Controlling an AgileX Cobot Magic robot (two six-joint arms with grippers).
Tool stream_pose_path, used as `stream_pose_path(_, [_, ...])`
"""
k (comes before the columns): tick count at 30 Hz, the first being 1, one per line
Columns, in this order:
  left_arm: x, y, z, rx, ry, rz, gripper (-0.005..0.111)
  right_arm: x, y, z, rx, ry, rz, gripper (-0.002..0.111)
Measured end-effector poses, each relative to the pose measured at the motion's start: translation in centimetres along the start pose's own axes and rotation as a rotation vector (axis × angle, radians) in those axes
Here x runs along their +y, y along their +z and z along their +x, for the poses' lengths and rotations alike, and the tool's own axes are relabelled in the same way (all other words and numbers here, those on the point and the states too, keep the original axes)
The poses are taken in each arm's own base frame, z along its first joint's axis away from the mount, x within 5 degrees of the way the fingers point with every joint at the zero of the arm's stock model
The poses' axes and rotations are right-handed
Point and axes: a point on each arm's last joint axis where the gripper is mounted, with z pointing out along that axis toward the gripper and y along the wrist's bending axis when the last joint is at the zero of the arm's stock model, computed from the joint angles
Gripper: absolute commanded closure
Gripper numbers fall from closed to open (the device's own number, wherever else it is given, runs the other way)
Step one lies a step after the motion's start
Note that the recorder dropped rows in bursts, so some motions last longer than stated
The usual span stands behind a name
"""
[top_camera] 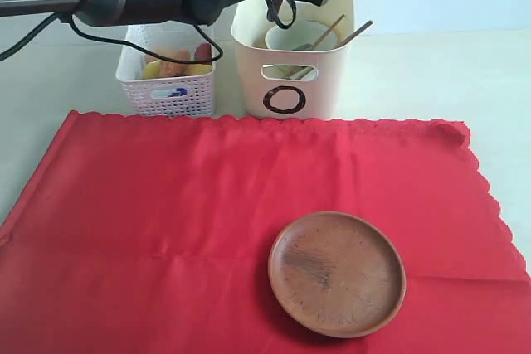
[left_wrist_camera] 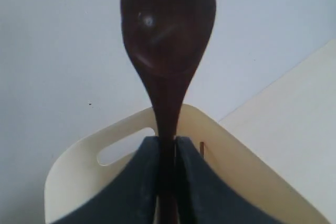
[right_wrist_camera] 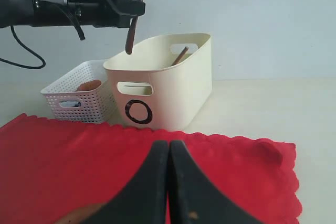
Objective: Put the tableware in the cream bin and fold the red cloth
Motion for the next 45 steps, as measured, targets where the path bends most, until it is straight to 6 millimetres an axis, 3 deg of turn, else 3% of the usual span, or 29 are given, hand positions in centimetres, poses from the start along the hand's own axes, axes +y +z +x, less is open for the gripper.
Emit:
stream_pose_path(4, [0.3, 0.1, 0.2, 0.001, -0.016, -0.008, 0.052, 0.0, 0.0, 0.0, 0.000, 0.000, 0.000, 0.108])
stream_pose_path(7, [0.6, 0.1, 0.3, 0.004, -0.026, -0.015, 0.047, 0.0, 0.0, 0.0, 0.000, 0.000, 0.000, 0.108])
stream_pose_path(10, [0.7, 0.1, 0.4, 0.006, -0.035, -0.017, 0.056, 0.0, 0.0, 0.0, 0.000, 0.000, 0.000, 0.108])
stream_pose_path(16, [0.6, 0.1, 0.8, 0.050, -0.053, -0.006, 0.103, 0.0, 0.0, 0.0, 0.000, 0.000, 0.000, 0.108])
stream_pose_path(17, [0.5, 0.0, 0.8, 0.068, -0.056, 0.001, 0.106, 0.0, 0.0, 0.0, 0.000, 0.000, 0.000, 0.108])
stream_pose_path(22, [0.7, -2.0, -1.4, 0.163, -0.059, 0.050, 0.107, 0.0, 0.0, 0.0, 0.000, 0.000, 0.000, 0.108])
stream_pose_path(26, [1.1, -5.3, -4.9, 0.231, -0.055, 0.097, 0.107, 0.0, 0.0, 0.0, 0.000, 0.000, 0.000, 0.108])
stream_pose_path(29, [0.8, -8.4, -5.8, 0.433, -0.029, 0.198, 0.107, 0.0, 0.0, 0.0, 0.000, 0.000, 0.000, 0.108])
stream_pose_path(32, [-0.3, -10.0, -4.1, 0.679, -0.060, 0.329, 0.107, 0.0, 0.0, 0.0, 0.000, 0.000, 0.000, 0.108])
stream_pose_path(35, [-2.3, -10.2, -0.6, 0.883, -0.095, 0.527, 0.107, 0.0, 0.0, 0.0, 0.000, 0.000, 0.000, 0.108])
stream_pose_path(41, [-4.4, -8.5, 5.8, 1.052, -0.123, 0.638, 0.107, 0.0, 0.0, 0.0, 0.000, 0.000, 0.000, 0.108])
stream_pose_path(45, [-6.7, -7.6, 8.0, 1.059, -0.035, 0.701, 0.107, 0.0, 0.0, 0.0, 0.000, 0.000, 0.000, 0.108])
